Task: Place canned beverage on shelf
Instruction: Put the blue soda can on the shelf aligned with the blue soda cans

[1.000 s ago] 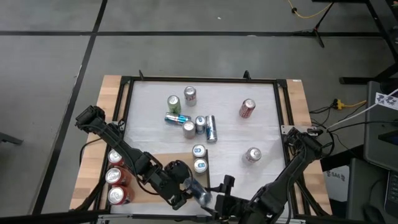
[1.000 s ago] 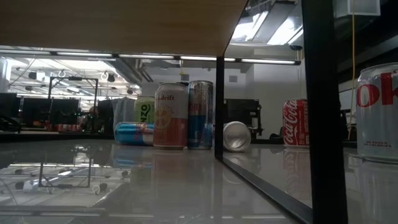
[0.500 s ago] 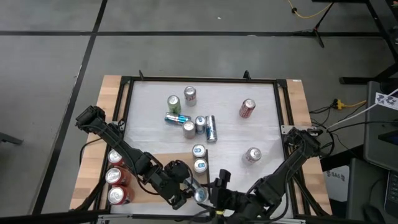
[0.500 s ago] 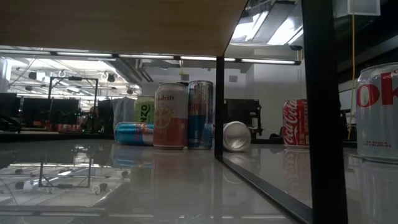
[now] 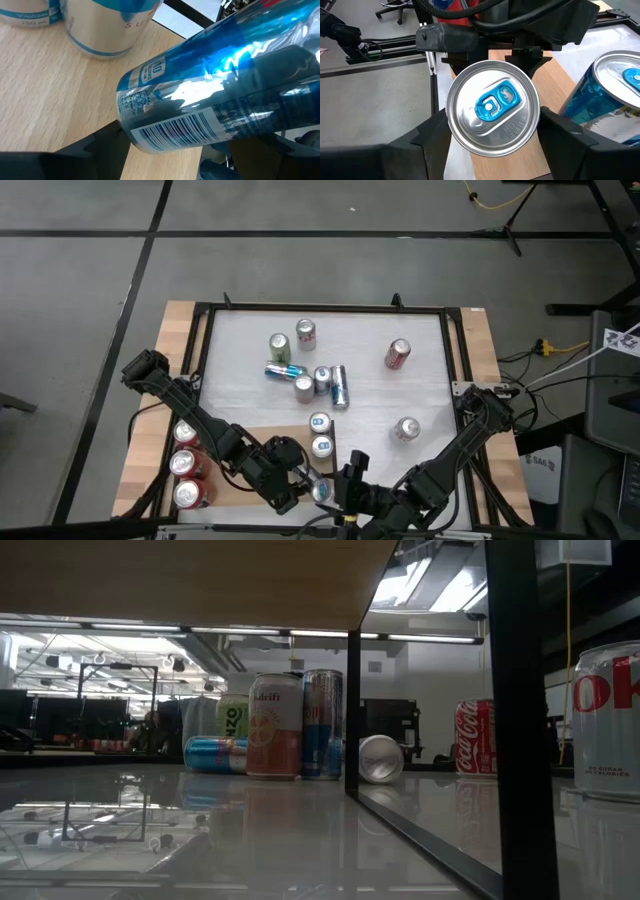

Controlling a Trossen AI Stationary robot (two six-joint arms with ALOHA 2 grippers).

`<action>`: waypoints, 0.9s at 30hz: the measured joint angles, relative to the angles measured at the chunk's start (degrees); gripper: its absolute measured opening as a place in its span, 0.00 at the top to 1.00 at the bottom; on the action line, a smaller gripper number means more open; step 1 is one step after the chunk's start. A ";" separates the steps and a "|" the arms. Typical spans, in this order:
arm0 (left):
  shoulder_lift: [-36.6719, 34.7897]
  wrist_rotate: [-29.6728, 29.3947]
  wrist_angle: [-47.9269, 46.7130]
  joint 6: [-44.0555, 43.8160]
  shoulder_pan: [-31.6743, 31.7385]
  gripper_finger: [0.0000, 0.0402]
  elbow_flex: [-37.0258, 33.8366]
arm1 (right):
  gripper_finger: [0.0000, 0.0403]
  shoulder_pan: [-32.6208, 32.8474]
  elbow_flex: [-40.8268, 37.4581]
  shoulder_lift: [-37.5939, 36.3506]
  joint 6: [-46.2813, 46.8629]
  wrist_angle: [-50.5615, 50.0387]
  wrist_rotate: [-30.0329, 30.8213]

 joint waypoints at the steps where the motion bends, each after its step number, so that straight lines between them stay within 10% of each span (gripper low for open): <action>1: 0.00 0.01 0.20 -0.02 0.04 0.27 0.00 | 0.38 0.00 0.00 0.00 0.00 0.04 0.04; 27: 0.00 0.24 3.50 -0.15 0.13 0.27 -0.01 | 0.38 -0.35 0.02 -0.02 -3.70 2.79 1.50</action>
